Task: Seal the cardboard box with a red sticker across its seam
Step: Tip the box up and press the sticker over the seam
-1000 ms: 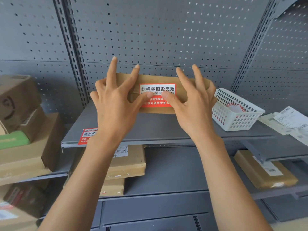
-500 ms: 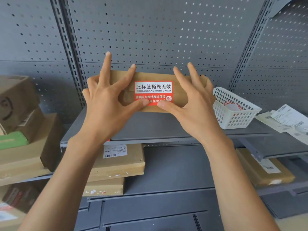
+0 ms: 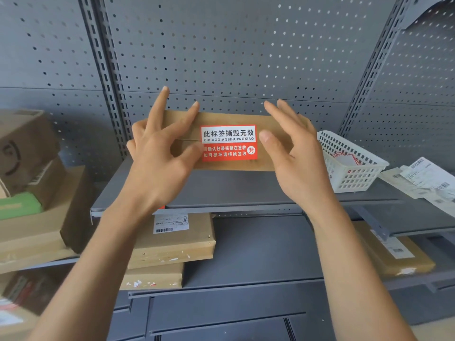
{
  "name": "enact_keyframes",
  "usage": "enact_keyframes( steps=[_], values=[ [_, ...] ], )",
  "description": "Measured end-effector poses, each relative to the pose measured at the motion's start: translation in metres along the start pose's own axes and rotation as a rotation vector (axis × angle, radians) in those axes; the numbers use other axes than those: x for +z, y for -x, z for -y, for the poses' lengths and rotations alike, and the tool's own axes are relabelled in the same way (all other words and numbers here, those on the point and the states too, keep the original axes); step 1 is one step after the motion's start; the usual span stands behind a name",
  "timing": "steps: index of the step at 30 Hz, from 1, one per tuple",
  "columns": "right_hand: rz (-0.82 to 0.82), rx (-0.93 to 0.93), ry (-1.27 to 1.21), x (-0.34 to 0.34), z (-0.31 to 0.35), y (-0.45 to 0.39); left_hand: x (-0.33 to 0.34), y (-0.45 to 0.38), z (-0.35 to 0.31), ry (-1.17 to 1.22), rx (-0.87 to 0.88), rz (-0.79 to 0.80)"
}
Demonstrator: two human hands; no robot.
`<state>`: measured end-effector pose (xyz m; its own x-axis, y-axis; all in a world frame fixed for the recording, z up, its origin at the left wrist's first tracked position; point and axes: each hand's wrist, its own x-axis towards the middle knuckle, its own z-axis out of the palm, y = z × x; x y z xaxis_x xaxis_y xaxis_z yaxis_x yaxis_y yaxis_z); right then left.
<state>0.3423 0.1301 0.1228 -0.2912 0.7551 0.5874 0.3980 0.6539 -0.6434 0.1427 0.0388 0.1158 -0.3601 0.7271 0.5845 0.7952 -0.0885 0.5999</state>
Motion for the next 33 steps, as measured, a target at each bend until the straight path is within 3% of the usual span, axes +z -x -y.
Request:
enact_keyframes(
  steps=[4, 8, 21, 28, 33],
  values=[
    [-0.24, 0.068, 0.014, 0.022, 0.013, -0.003, 0.017, 0.001, -0.01, 0.013, -0.083, -0.223],
    [-0.298, 0.057, 0.07, 0.034, 0.012, -0.008, 0.021, -0.002, -0.005, -0.031, -0.078, -0.26],
    [0.119, -0.007, 0.118, 0.011, -0.015, 0.0, 0.021, 0.001, 0.019, -0.132, 0.042, -0.056],
    [0.247, -0.003, 0.262, 0.016, -0.03, 0.003, 0.032, 0.005, 0.039, -0.198, 0.064, 0.054],
    [0.25, -0.051, 0.301, 0.025, -0.046, 0.01, 0.042, 0.014, 0.055, -0.206, 0.065, 0.083]
  ],
)
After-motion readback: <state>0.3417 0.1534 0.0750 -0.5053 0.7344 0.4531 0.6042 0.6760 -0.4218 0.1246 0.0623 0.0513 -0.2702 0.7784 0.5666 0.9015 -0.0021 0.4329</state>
